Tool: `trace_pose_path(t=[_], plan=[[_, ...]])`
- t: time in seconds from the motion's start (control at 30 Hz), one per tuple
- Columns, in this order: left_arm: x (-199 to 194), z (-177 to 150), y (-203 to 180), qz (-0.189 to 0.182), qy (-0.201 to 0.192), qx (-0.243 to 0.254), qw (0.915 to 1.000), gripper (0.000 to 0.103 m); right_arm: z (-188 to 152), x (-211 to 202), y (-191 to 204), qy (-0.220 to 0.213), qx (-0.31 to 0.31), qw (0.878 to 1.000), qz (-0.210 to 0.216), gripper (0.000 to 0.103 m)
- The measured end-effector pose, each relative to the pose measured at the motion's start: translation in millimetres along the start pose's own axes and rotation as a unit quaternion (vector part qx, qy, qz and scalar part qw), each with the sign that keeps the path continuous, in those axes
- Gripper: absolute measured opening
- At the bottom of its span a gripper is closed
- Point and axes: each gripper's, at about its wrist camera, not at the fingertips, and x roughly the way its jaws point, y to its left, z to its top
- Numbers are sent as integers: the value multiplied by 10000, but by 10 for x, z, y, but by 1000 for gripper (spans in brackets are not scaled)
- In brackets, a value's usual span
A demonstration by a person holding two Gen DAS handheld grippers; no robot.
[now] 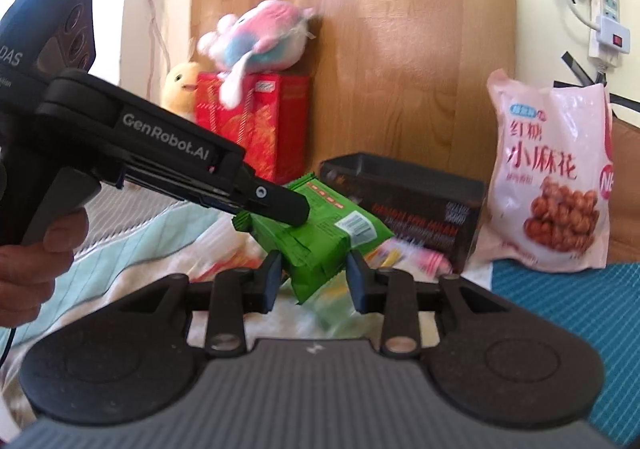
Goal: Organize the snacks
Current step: 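Carry the green packet into the black tin box and open the left gripper, then grasp the pink candy bar with the left gripper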
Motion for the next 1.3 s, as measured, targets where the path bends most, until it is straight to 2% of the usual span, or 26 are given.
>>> trace_pose_path(t=[0.27, 0.4, 0.43, 0.5, 0.57, 0.63, 0.73, 0.8, 0.87, 0.93, 1.0, 1.07, 1.1, 1.23, 1.3], plan=[[610, 626, 85, -86, -37, -66, 9999, 30, 300, 445, -501, -183, 131, 9993, -284, 38], [1005, 872, 202, 2, -41, -191, 9998, 33, 393, 763, -714, -234, 42, 9986, -476, 39], [1110, 911, 229, 62, -18, -220, 9997, 35, 399, 851, -753, -250, -1, 9982, -553, 44], [1304, 952, 299, 187, 159, -319, 9992, 35, 377, 1006, -798, -296, -204, 9961, -801, 43], [1338, 940, 376, 103, 197, -488, 9986, 35, 332, 1058, -839, -245, -232, 9950, -944, 43], [1215, 891, 462, -40, -4, -521, 9986, 35, 263, 942, -895, -321, -7, 9963, -803, 44], [1038, 753, 622, 18, -75, -574, 9983, 37, 115, 766, -1050, -273, 503, 9960, -689, 44], [992, 666, 717, 59, 54, -638, 9979, 37, -1, 724, -1246, -4, 1117, 9919, -602, 45], [1018, 579, 790, 229, 235, -662, 9973, 37, -108, 762, -1439, 313, 1815, 9818, -470, 46], [1145, 522, 864, 409, 494, -870, 9941, 37, -164, 857, -1525, 647, 2219, 9725, -275, 46], [1303, 484, 908, 436, 701, -991, 9917, 42, -187, 963, -1481, 914, 2267, 9696, -122, 46], [1484, 420, 918, 617, 956, -1002, 9884, 42, -211, 1097, -1418, 1209, 2343, 9646, 39, 44], [1505, 375, 912, 517, 926, -1056, 9887, 41, -226, 1127, -1385, 1245, 2439, 9617, 127, 44], [1361, 265, 765, 724, 830, -780, 9908, 42, -217, 1037, -1198, 1279, 2270, 9654, 77, 44], [1230, 173, 768, 694, 832, -906, 9900, 42, -226, 993, -1139, 1298, 2186, 9670, 168, 44]])
